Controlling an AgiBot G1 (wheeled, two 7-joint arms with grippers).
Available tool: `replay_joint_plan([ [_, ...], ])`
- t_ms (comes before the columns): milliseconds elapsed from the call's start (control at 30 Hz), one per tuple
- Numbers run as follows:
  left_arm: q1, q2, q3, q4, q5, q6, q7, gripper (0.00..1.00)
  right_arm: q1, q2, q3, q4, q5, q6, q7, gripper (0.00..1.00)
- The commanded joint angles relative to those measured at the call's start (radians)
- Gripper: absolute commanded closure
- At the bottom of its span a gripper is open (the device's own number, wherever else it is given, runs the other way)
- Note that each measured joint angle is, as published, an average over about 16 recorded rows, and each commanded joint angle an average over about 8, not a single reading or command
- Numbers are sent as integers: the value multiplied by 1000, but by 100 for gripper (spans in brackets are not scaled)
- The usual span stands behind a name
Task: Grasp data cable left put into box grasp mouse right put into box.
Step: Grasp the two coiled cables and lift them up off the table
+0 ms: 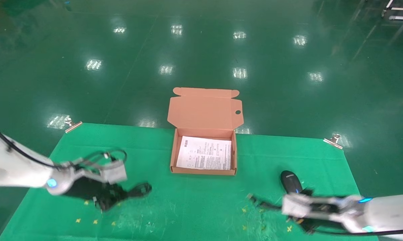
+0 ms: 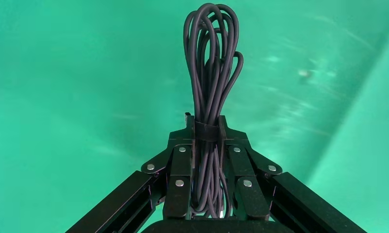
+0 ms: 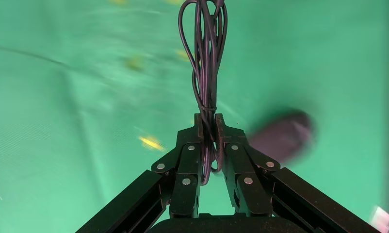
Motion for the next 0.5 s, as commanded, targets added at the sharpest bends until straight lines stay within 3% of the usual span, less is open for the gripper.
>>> replay_joint_plan([
  [33,-17,-30,-10,-30,-12,5,12,100,9,48,22,49,0,2,45,100],
  [233,-37,-84,-34,-240,2,-93,-22,100,111,62,95,97,-43,86,88,100],
  [500,1,-89,-50,-524,95,-278,-162,100,281,-84,123,59,-82,153,39,100],
])
